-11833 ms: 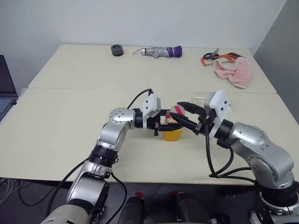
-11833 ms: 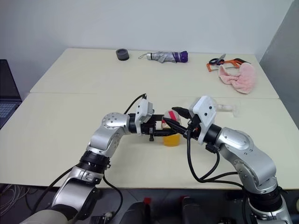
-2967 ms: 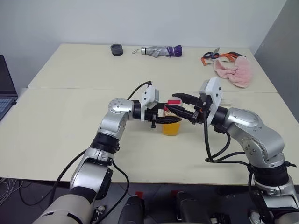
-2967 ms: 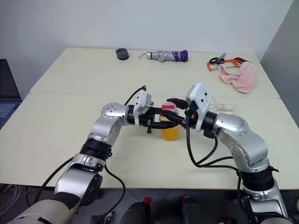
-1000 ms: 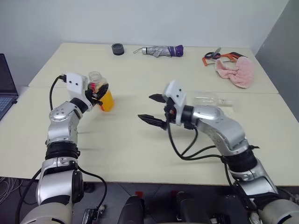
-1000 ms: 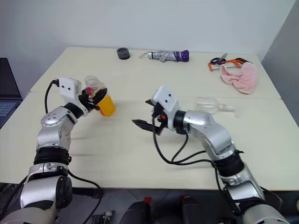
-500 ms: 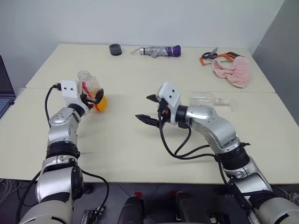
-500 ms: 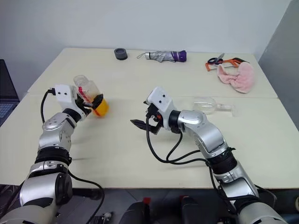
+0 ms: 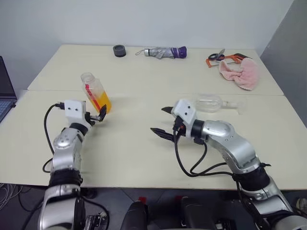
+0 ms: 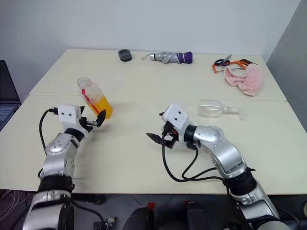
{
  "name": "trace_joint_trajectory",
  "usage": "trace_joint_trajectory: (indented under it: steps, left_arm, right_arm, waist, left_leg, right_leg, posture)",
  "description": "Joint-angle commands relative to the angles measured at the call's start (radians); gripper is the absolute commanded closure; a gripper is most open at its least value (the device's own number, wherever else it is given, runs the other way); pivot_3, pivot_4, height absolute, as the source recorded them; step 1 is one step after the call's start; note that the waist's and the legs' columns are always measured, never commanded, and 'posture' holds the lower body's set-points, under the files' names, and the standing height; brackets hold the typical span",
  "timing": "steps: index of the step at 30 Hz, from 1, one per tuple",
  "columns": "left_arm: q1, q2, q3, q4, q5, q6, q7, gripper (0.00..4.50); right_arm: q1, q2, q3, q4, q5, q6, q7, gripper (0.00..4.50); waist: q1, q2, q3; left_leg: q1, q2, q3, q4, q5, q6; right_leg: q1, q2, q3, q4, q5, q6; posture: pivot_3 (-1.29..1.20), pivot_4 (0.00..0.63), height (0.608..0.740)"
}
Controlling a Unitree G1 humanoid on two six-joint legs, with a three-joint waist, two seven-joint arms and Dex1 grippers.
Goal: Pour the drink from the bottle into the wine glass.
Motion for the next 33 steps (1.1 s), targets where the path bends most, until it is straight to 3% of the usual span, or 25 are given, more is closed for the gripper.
trace_joint_trajectory:
  steps: [1,7,12,18,25,33]
  left_arm:
    - [0.102,-0.016,0.024,-0.211,0.000,0.028,0.059,0.04]
    - [0.345,-0.089,-0.106,-0.554,0.031,0.085,0.051,0.04]
    - [0.294,-0.078,-0.239,-0.608,0.022,0.127,-0.071,0.04]
    - [0.146,-0.044,-0.296,-0.552,-0.009,0.145,-0.218,0.04]
    - [0.073,-0.043,-0.346,-0.556,-0.055,0.183,-0.342,0.04]
    - [0.042,-0.022,-0.376,-0.589,-0.130,0.248,-0.478,0.04]
  right_arm:
    - [0.037,-0.039,-0.049,-0.113,-0.009,-0.027,0.000,0.00]
    - [0.128,-0.131,-0.193,-0.217,0.017,0.034,-0.017,0.00]
    - [0.139,-0.245,-0.277,-0.183,-0.020,0.104,-0.022,0.00]
    - [0.076,-0.355,-0.204,0.023,-0.223,-0.017,-0.076,0.00]
    - [0.043,-0.415,-0.022,0.258,-0.599,-0.295,-0.238,0.00]
    - [0.024,-0.350,0.044,0.510,-0.868,-0.420,-0.503,0.00]
  waist:
    - [0.001,0.000,0.000]
    - [0.005,0.000,0.000]
    - [0.010,0.000,0.000]
    - [-0.004,0.000,0.000]
    - [-0.007,0.000,0.000]
    - [0.001,0.000,0.000]
  left_leg:
    - [0.000,0.000,-0.001,0.000,0.000,0.000]
    - [0.002,-0.001,0.000,0.000,0.000,0.000]
    - [0.002,-0.003,-0.001,0.001,0.000,0.000]
    - [0.006,-0.003,0.004,0.000,0.000,0.000]
    - [0.005,-0.003,0.005,-0.001,0.000,0.000]
    - [0.004,-0.003,0.006,-0.001,0.000,0.000]
  right_leg:
    - [0.001,0.000,0.000,0.000,0.000,0.000]
    - [0.004,0.000,0.000,-0.001,0.000,0.000]
    - [0.005,0.004,-0.001,-0.001,0.000,0.002]
    - [0.005,0.008,0.003,-0.001,0.000,0.002]
    - [0.004,0.008,0.005,-0.002,0.000,0.001]
    - [0.004,0.006,0.005,-0.002,0.000,0.002]
  posture:
    - [0.00,0.150,0.740]
    - [0.00,0.150,0.740]
    - [0.00,0.150,0.740]
    - [0.00,0.150,0.740]
    - [0.00,0.150,0.740]
    - [0.00,0.150,0.740]
